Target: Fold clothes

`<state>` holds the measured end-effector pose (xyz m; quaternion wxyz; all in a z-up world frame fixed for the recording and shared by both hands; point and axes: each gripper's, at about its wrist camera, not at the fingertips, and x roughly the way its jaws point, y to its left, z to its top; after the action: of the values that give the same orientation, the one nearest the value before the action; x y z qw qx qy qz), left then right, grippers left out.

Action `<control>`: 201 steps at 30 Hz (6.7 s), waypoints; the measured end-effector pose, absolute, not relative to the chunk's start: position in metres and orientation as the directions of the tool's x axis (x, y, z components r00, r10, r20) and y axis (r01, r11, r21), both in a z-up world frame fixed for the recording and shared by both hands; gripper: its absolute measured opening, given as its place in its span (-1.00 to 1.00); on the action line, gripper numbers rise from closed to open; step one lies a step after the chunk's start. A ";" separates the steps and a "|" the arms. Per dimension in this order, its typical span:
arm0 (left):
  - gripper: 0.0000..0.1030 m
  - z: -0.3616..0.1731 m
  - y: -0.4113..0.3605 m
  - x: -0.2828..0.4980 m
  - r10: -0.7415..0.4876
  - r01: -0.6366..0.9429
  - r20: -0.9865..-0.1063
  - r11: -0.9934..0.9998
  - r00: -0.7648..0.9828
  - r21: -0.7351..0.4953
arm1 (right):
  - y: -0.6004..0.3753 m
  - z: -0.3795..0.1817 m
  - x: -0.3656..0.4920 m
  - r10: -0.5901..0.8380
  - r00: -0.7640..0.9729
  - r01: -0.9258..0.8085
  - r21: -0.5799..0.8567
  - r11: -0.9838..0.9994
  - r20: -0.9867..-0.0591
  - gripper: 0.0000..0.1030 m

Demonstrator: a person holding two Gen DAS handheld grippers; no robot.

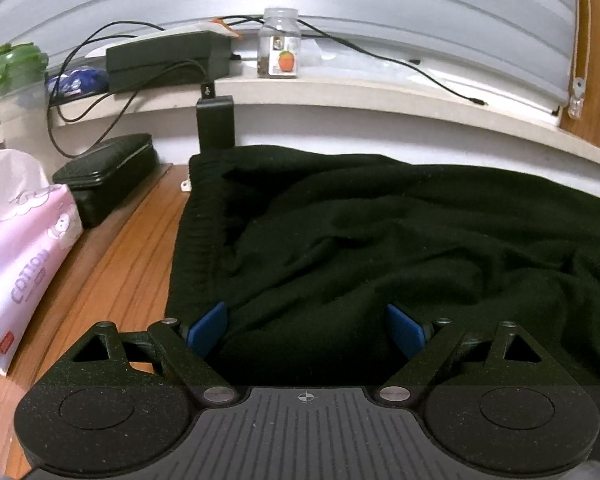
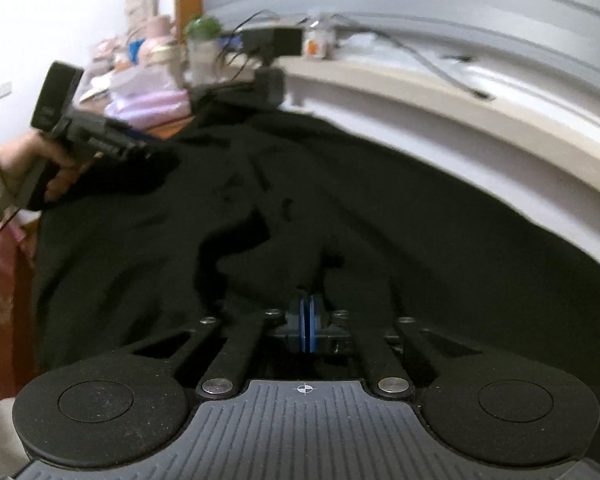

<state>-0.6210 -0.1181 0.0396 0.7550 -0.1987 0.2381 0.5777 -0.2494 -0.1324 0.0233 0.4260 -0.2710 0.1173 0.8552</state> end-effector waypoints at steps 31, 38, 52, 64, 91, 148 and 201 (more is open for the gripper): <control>0.83 0.091 -0.123 -0.672 0.805 -0.962 -0.544 0.274 0.237 -0.013 | -0.110 0.029 -0.224 0.816 -0.301 -0.892 -0.157 -0.424 -0.494 0.13; 0.46 0.100 -0.175 -0.706 0.810 -0.975 -0.556 0.224 0.189 -0.005 | -0.137 0.051 -0.299 0.735 -0.485 -0.782 -0.140 -0.607 -0.473 0.14; 0.27 0.058 -0.220 -0.739 0.761 -0.975 -0.611 0.203 0.216 -0.091 | -0.178 0.033 -0.501 0.432 -0.695 -0.474 -0.085 -0.876 -0.575 0.13; 0.31 0.065 -0.230 -0.755 0.783 -0.976 -0.584 0.180 0.217 -0.122 | -0.197 0.029 -0.578 0.358 -0.682 -0.376 -0.114 -0.920 -0.638 0.18; 0.37 0.087 -0.205 -0.741 0.804 -0.974 -0.551 0.178 0.225 -0.137 | -0.242 0.057 -0.540 0.210 -0.770 -0.311 0.067 -0.948 -0.602 -0.76; -0.02 0.078 -0.198 -0.656 0.838 -0.962 -0.474 0.240 0.272 -0.128 | -0.087 0.101 -0.426 0.555 -0.546 -0.586 -0.187 -0.788 -0.628 -0.21; -0.86 0.094 -0.224 -0.693 0.871 -0.983 -0.461 0.184 0.167 -0.008 | -0.095 0.046 -0.352 0.651 -0.298 -0.718 -0.285 -0.635 -0.699 -0.98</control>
<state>-0.6932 -0.2239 0.0936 0.7479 -0.1549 0.1800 0.6199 -0.3516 -0.0953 0.0459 0.4254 -0.4126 0.0409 0.8045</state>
